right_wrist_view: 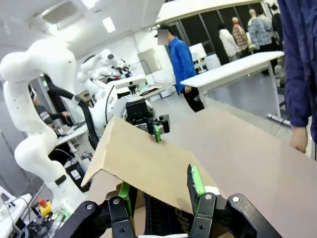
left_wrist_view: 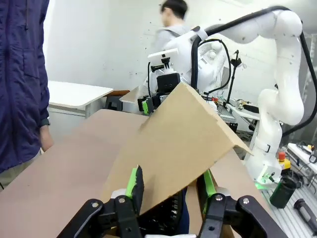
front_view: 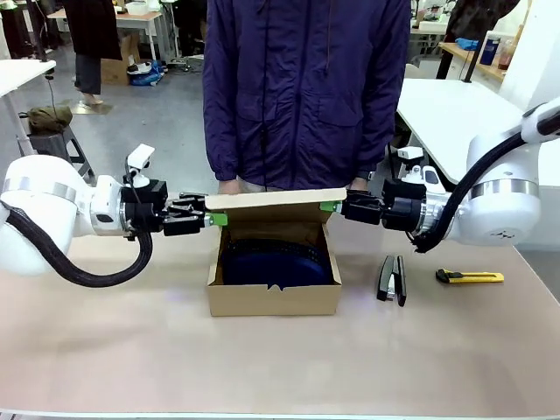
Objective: Pack the item into the box.
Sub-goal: Close the Mailer Box.
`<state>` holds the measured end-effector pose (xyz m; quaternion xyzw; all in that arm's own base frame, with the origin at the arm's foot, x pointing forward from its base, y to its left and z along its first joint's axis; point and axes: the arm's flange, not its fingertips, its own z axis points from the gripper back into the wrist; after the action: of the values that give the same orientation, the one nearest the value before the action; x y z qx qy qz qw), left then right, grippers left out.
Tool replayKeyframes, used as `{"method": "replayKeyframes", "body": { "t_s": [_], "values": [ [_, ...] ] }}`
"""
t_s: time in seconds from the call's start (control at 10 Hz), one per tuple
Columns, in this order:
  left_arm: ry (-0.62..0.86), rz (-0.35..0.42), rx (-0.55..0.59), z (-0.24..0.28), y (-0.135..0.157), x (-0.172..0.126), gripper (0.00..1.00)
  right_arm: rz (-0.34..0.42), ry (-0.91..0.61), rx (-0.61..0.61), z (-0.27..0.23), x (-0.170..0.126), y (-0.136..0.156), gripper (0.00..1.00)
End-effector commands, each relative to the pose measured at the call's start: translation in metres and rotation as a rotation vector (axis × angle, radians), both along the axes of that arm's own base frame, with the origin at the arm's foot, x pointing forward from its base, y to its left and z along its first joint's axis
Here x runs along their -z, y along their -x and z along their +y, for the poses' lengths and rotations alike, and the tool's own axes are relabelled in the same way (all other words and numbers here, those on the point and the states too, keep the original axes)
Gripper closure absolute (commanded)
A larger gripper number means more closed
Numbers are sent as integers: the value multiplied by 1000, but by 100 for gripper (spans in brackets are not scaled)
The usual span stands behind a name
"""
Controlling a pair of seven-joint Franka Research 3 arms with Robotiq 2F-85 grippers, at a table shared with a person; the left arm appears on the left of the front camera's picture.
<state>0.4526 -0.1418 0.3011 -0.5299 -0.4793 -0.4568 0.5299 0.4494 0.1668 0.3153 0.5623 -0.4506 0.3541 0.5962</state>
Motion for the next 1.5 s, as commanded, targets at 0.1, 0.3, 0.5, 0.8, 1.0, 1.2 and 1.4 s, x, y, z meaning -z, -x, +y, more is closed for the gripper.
{"method": "replayKeyframes", "body": {
  "t_s": [0.1,0.3,0.5,0.8,1.0,1.2,1.4],
  "values": [
    [16,-103,25,-4,8,15,41,-109,21,-15,8,20,10,44],
    [5,-118,28,-7,10,18,41,-132,38,-15,7,30,11,44],
    [-1,-124,38,-7,12,20,41,-163,36,-30,6,34,13,44],
    [-36,-121,66,-5,13,24,41,-172,60,-76,7,42,18,44],
    [-45,-125,77,-4,13,27,41,-175,61,-88,7,43,19,44],
    [-40,-130,74,-1,10,28,41,-179,68,-92,5,45,19,44],
    [-72,-125,68,-1,8,29,0,-191,69,-105,2,45,21,0]
  ]
}}
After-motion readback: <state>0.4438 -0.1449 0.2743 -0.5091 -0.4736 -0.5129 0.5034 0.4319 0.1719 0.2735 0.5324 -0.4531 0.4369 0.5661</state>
